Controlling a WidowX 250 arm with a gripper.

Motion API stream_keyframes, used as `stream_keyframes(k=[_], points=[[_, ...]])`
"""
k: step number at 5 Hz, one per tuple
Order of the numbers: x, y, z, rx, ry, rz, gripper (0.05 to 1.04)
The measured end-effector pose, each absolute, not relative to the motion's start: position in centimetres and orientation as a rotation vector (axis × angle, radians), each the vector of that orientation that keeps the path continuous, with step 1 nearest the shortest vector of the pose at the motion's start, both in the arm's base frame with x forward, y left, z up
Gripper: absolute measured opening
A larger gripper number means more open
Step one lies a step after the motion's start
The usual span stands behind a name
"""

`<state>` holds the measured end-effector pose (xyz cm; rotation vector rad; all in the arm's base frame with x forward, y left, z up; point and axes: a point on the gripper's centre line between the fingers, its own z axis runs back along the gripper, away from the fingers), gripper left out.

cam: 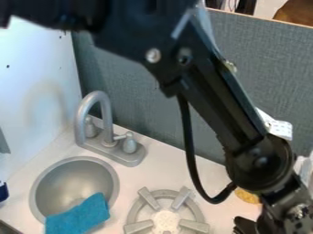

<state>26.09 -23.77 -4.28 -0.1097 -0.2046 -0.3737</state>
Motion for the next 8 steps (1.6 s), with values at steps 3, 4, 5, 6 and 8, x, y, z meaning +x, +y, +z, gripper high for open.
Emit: stream_keyframes(k=[3, 4, 5, 6, 8], points=[[26.9, -24.4, -4.8, -0.104, -0.243, -0.375, 0.306], [26.8, -24.2, -4.9, -0.104, -0.242, -0.369, 0.306], [26.2, -23.7, -5.0, -0.094, -0.232, -0.373, 0.306], [25.9, -23.3, -4.9, -0.092, -0.237, -0.382, 0.306], [26.0, -23.2, -4.9, -0.095, -0.263, -0.389, 0.306]])
